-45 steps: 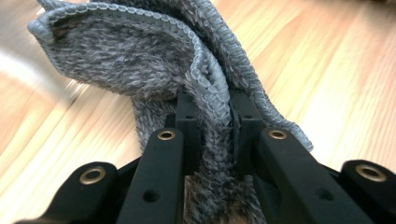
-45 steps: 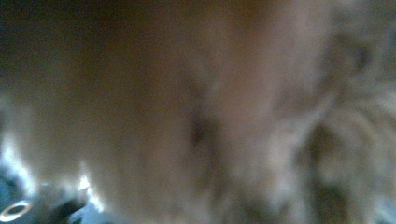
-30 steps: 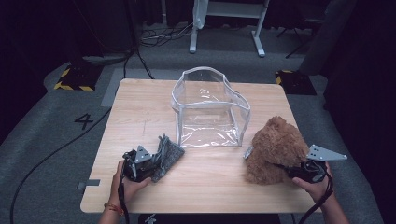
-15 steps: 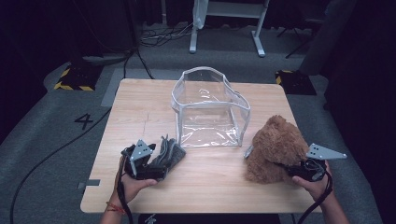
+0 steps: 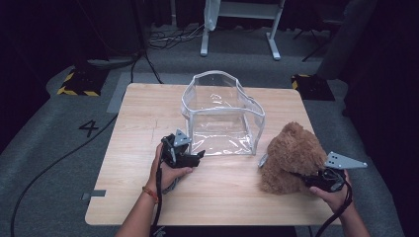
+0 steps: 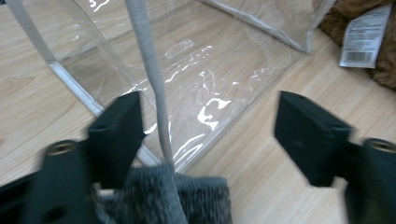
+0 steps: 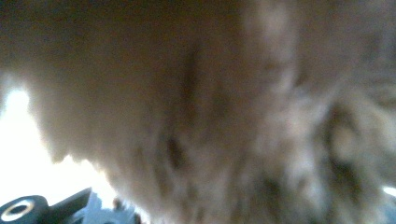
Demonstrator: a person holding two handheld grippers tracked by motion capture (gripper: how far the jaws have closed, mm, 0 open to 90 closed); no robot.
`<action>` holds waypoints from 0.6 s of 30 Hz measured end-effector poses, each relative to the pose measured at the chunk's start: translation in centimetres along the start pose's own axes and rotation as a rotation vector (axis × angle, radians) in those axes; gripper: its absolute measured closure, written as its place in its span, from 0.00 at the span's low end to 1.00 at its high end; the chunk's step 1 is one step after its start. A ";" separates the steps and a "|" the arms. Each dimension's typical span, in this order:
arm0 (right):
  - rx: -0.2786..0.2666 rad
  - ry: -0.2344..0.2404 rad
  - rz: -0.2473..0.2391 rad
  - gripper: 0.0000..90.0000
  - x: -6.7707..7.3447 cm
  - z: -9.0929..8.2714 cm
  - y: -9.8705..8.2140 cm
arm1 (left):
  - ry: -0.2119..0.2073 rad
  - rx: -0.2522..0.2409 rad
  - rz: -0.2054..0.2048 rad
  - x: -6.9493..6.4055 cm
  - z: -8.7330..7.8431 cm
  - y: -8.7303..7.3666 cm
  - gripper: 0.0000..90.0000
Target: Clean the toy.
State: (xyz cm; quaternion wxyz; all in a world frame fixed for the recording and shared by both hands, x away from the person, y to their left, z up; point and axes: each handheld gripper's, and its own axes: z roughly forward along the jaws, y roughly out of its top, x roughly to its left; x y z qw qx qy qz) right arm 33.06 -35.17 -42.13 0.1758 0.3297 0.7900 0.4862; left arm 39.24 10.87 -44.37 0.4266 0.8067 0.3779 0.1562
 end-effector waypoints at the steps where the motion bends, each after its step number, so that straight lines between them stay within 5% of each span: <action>1: 0.000 0.000 0.000 0.52 0.0 0.0 0.0 | 0.003 -0.006 -0.001 0.0 0.2 0.1 0.41; 3: 0.000 0.001 0.000 0.52 0.0 0.0 0.0 | 0.040 0.004 -0.003 0.0 0.6 0.3 0.47; 9: 0.002 0.001 0.000 0.52 0.0 0.0 0.0 | 0.067 -0.006 -0.028 1.1 0.3 0.2 0.87; 14: 0.002 0.000 0.001 0.52 0.0 0.0 0.1 | 0.053 0.000 -0.008 1.1 -0.1 0.1 0.97; 18: -0.005 -0.013 -0.006 0.53 0.0 -0.1 0.0 | 0.019 0.007 0.055 -0.2 -0.6 -0.4 0.97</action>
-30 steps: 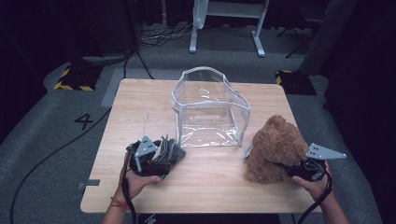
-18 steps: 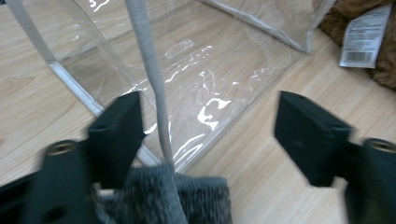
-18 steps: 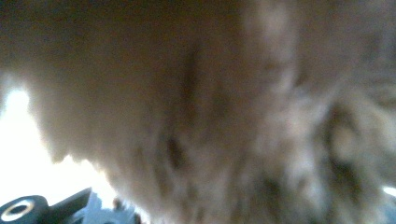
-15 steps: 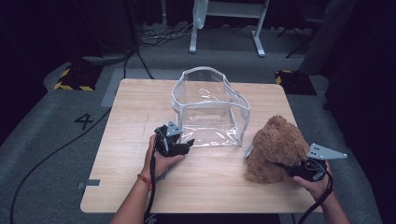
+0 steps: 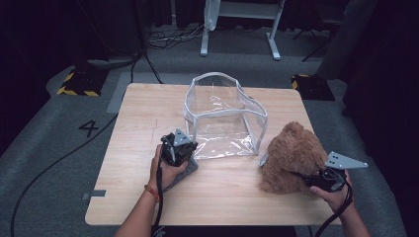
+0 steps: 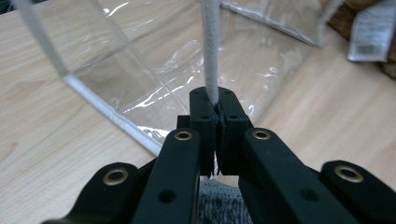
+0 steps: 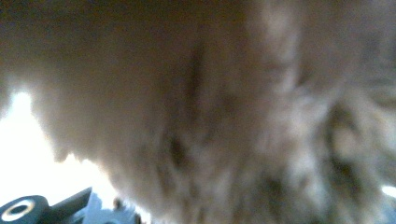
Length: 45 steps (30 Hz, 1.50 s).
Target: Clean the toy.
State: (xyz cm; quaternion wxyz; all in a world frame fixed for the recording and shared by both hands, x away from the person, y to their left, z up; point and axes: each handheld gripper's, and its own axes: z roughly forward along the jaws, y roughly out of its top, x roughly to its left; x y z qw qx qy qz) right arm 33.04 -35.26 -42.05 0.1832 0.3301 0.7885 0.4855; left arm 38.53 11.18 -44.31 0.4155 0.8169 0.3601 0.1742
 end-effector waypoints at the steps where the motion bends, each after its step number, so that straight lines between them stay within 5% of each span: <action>1: -0.006 -0.007 -0.006 0.53 -0.1 0.0 0.0 | -0.006 -0.007 0.001 -0.4 -0.2 -0.2 0.97; 21: -0.005 -0.043 0.006 0.53 -0.5 -0.1 0.0 | -0.143 0.006 0.076 -5.6 -3.4 -2.7 0.93; 27: -0.005 -0.040 0.005 0.53 -0.7 -0.1 0.1 | -0.150 0.048 0.105 -6.3 -4.4 -3.1 0.58; 30: -0.006 -0.034 0.010 0.53 -0.7 -0.1 0.0 | -0.112 0.100 0.109 -6.4 -4.9 -4.0 0.30; 33: -0.006 -0.032 0.014 0.53 -0.8 -0.1 0.0 | -0.101 0.095 0.081 -5.8 -5.6 -5.1 0.20; 38: -0.005 -0.032 0.016 0.52 -0.8 -0.1 0.0 | -0.102 0.068 0.095 -4.6 -7.0 -6.9 0.19; 42: -0.007 -0.034 0.015 0.53 -0.7 -0.1 0.1 | -0.100 0.114 0.123 -3.9 -6.7 -8.5 0.20; 45: -0.031 -0.053 0.010 0.55 -0.5 -0.2 -0.1 | -0.134 0.090 0.082 -3.4 -6.5 -9.0 0.21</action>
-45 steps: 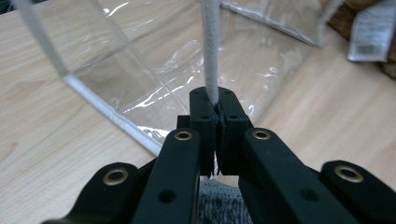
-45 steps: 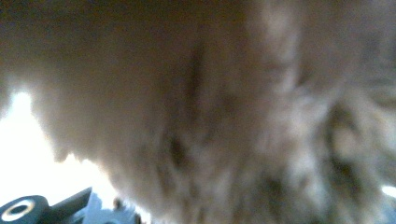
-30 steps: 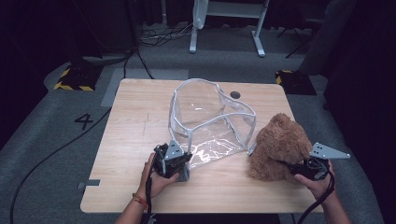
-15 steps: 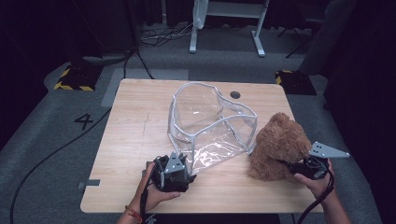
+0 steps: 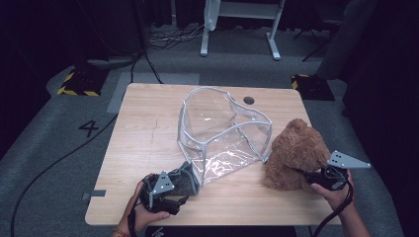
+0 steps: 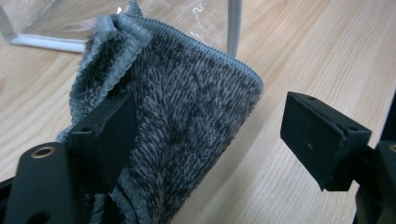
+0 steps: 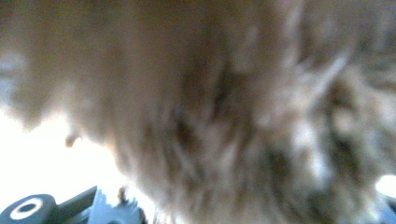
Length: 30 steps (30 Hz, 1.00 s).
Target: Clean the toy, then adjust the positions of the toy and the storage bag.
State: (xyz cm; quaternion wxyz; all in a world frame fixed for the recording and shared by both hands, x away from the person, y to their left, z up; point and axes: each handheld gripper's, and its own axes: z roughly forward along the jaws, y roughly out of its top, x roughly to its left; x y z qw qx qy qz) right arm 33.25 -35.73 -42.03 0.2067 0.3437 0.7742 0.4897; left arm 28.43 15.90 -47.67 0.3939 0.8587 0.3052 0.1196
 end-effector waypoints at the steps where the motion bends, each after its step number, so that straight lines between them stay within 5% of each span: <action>1: 0.003 0.002 0.001 0.56 0.0 -0.1 0.0 | -0.003 0.001 -0.018 0.2 0.4 -0.2 0.24; 4: -0.007 0.010 0.001 0.56 0.0 -0.1 0.0 | -0.012 0.014 -0.020 0.2 1.4 -0.5 0.26; 6: -0.013 0.012 0.003 0.57 0.0 -0.2 0.0 | 0.022 0.025 -0.015 -0.1 2.2 -0.6 0.26; 9: -0.015 0.013 0.011 0.57 -0.1 -0.3 0.1 | 0.107 0.046 0.078 -0.6 3.1 -0.7 0.26; 12: -0.022 0.014 0.013 0.57 -0.1 -0.3 0.1 | 0.123 0.052 0.072 -0.5 3.3 -0.5 0.26; 17: -0.019 0.017 0.006 0.57 -0.1 -0.3 0.0 | 0.070 -0.006 -0.013 0.6 2.8 -0.7 0.30; 20: -0.016 0.018 0.001 0.57 -0.1 -0.1 0.1 | 0.119 0.002 0.010 0.4 2.9 -0.6 0.34; 25: -0.011 0.020 -0.008 0.57 0.0 0.1 0.2 | 0.201 0.061 0.080 -1.0 3.4 0.0 0.26; 30: -0.014 0.027 -0.003 0.57 -0.2 0.0 0.2 | 0.105 -0.026 0.009 -0.8 1.7 0.8 0.20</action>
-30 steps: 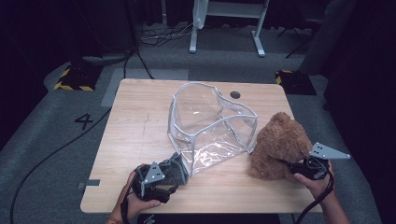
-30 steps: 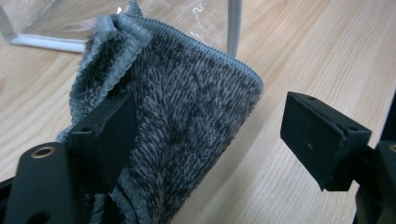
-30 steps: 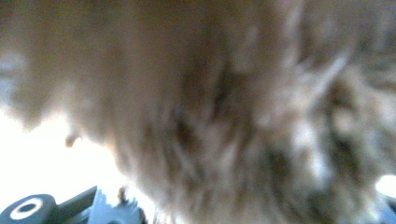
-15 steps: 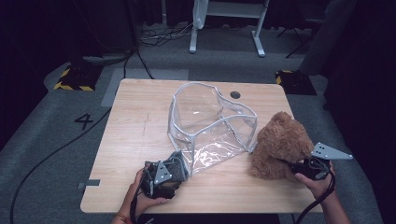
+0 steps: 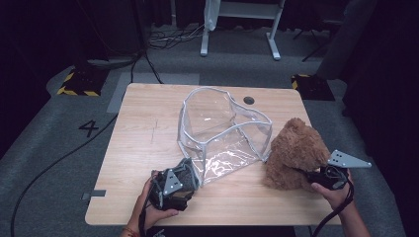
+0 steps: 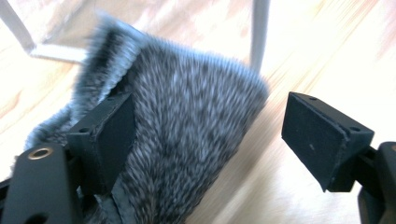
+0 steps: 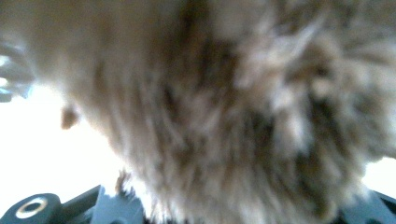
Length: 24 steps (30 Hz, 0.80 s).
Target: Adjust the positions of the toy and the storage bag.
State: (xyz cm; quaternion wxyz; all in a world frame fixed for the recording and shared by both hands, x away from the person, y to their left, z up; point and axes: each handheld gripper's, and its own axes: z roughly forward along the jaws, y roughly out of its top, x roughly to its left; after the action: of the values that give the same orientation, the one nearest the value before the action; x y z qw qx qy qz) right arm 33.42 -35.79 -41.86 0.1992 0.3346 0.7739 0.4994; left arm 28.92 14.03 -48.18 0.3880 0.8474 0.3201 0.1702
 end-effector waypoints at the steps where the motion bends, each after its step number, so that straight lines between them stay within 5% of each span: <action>1: -0.001 0.000 0.003 0.57 0.0 0.0 0.0 | -0.004 -0.012 -0.018 0.3 -0.5 0.2 0.21; 6: -0.005 0.001 0.000 0.57 -0.1 -0.1 0.1 | 0.016 -0.086 -0.072 1.6 -3.0 0.4 0.19; 8: 0.001 0.000 -0.006 0.56 0.0 0.0 0.2 | 0.053 -0.101 -0.088 2.2 -4.0 0.3 0.19; 11: 0.000 0.002 -0.010 0.56 0.1 0.0 0.3 | 0.056 -0.102 -0.115 3.0 -5.0 0.1 0.19; 14: -0.003 0.000 -0.009 0.56 0.2 -0.3 0.3 | 0.088 -0.037 -0.097 3.5 -5.1 -0.3 0.18; 17: -0.015 -0.005 -0.009 0.57 0.1 -0.7 0.5 | 0.019 0.008 -0.106 4.1 -4.7 -1.2 0.18; 24: -0.049 -0.014 -0.004 0.57 0.0 -1.7 1.2 | -0.003 0.111 -0.166 5.2 -2.8 -3.5 0.18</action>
State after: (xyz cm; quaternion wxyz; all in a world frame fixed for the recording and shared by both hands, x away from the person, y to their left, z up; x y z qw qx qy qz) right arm 32.73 -36.52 -40.06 0.2138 0.3316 0.7607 0.5154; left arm 29.79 20.85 -48.86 0.3537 0.8384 0.3976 0.1180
